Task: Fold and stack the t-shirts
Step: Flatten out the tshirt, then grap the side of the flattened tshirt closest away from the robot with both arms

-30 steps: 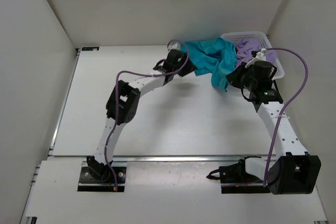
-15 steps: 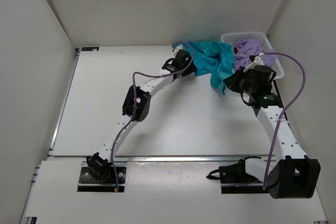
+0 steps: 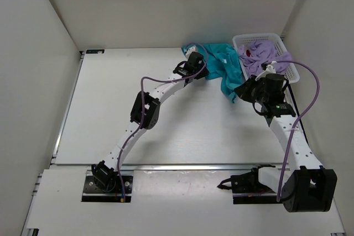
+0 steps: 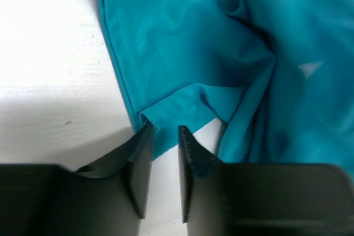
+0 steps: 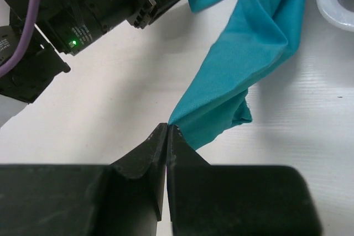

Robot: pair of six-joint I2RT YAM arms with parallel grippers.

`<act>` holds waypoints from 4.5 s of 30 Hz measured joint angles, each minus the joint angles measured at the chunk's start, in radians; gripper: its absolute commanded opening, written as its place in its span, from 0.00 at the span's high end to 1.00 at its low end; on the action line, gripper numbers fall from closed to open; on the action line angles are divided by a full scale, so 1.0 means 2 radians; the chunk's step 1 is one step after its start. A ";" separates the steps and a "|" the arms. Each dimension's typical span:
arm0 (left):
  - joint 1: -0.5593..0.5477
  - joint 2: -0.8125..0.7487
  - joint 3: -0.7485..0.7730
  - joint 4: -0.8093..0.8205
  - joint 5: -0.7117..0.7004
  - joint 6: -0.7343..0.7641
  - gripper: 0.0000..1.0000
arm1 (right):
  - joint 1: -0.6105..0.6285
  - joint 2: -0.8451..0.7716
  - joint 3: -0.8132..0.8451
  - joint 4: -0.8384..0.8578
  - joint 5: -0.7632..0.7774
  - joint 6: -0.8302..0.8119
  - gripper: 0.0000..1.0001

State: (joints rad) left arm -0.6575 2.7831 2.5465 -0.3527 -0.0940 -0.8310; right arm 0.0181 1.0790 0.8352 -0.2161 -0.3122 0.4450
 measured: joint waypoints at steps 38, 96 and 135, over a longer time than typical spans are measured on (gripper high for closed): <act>0.037 -0.065 0.122 -0.327 -0.062 0.150 1.00 | 0.011 -0.172 -0.102 -0.034 -0.003 0.038 1.00; 0.344 -0.479 -0.285 0.004 0.182 0.047 1.00 | 0.012 0.412 0.794 -0.211 -0.001 -0.045 1.00; 0.465 -0.929 -1.066 0.047 0.165 0.139 1.00 | 0.103 -0.303 -0.312 -0.072 0.031 0.125 1.00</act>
State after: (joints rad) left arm 0.2718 0.9260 0.4145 -0.2592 0.2363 -0.5537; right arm 0.2245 0.4728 0.2111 -0.3611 -0.2493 0.6956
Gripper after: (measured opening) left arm 0.025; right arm 0.006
